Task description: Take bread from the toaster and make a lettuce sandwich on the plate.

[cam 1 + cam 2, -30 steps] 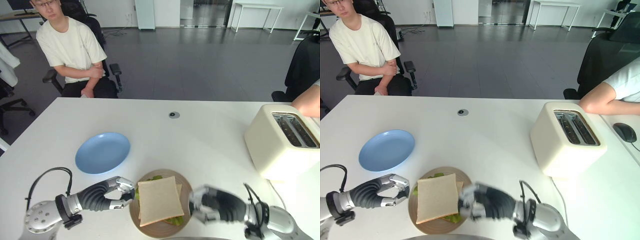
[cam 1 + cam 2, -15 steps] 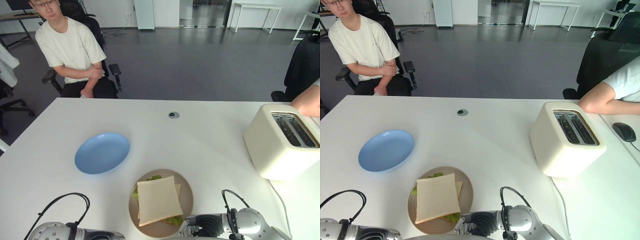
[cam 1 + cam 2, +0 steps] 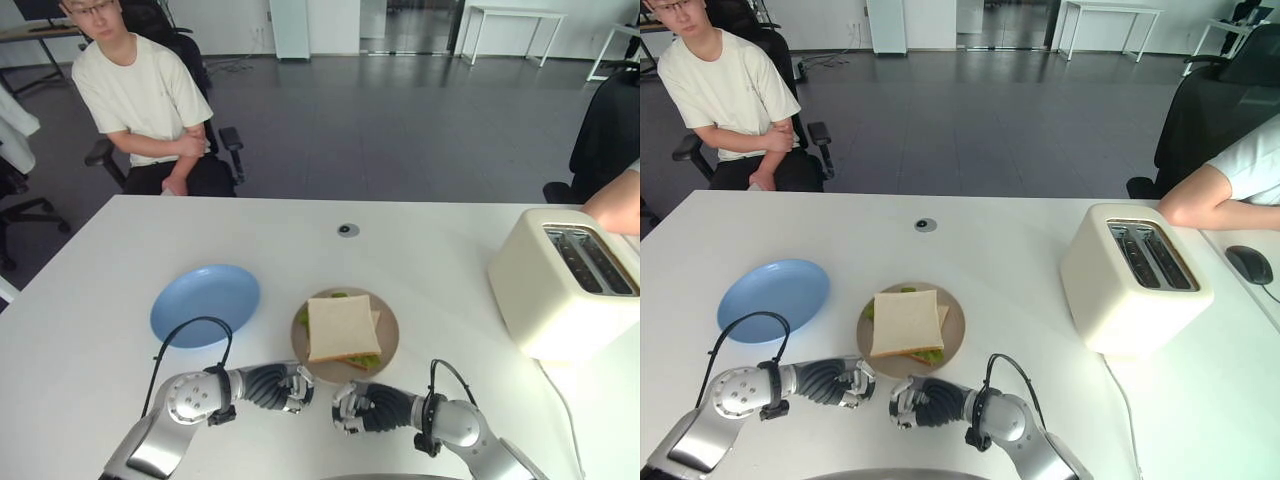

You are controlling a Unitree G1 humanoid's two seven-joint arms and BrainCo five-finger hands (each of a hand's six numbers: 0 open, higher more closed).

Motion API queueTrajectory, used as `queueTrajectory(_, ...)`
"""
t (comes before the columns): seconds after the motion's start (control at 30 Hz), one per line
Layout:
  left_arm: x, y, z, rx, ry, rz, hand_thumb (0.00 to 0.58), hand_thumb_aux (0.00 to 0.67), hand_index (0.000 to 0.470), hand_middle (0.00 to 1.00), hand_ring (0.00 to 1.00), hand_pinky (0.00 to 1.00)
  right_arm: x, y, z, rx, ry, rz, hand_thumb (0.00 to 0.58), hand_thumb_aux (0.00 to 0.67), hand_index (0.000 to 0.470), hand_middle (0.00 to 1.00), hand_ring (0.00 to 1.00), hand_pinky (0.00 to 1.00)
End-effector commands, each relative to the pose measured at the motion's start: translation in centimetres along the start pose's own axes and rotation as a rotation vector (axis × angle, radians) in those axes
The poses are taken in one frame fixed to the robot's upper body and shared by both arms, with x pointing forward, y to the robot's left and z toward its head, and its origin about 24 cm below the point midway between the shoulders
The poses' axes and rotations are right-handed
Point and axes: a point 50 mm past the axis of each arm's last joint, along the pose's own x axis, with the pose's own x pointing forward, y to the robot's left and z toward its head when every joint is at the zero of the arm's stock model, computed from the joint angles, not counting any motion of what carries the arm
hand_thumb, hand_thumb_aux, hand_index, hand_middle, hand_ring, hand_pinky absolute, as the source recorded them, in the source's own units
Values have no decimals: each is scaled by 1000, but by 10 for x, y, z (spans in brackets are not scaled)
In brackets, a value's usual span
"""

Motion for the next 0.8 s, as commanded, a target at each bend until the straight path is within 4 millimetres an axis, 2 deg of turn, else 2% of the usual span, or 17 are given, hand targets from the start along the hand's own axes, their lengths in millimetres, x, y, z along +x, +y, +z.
queueTrajectory(0.03,23,4,-9,-20,41,20,580,670,470,1000,1000,1000,2,-38,-34,76,191,-332,580,670,470,1000,1000,1000)
queueTrajectory(0.23,61,25,4,-22,-27,124,580,670,470,1000,1000,1000,12,-75,-41,113,181,-613,580,670,470,1000,1000,1000)
queueTrajectory(0.4,93,52,14,-16,-53,254,580,670,470,1000,1000,1000,33,-91,-32,149,126,-705,580,670,470,1000,1000,1000)
queueTrajectory(0.5,103,66,20,-3,-70,330,580,670,470,1000,1000,1000,42,-96,-28,166,89,-748,580,670,470,1000,1000,1000)
queueTrajectory(0.57,98,68,31,-19,-142,377,580,670,470,1000,1000,1000,38,-99,-15,173,-3,-807,580,670,470,1000,1000,1000)
queueTrajectory(0.6,92,67,38,-40,-195,409,580,670,470,1000,1000,1000,30,-100,-4,160,-79,-847,542,499,350,1000,1000,1000)
queueTrajectory(0.63,81,67,45,-83,-258,458,580,670,470,1000,1000,1000,17,-100,9,152,-166,-895,144,89,63,1000,1000,1000)
queueTrajectory(0.67,66,66,51,-136,-323,519,578,636,446,1000,1000,1000,0,-100,21,136,-248,-944,0,0,0,831,831,831)
queueTrajectory(0.7,49,65,57,-195,-383,590,319,221,155,835,835,835,-18,-99,31,128,-318,-988,0,0,0,463,463,463)
queueTrajectory(0.73,30,63,63,-262,-453,652,100,60,42,757,757,757,-36,-96,39,116,-378,-1020,0,0,0,278,278,278)
queueTrajectory(0.77,11,57,66,-327,-513,704,0,0,0,345,345,345,-55,-92,43,119,-428,-1045,0,0,0,0,0,0)
queueTrajectory(0.8,-4,51,66,-368,-542,739,0,0,0,0,0,0,-71,-88,46,131,-459,-1056,0,0,0,0,0,0)
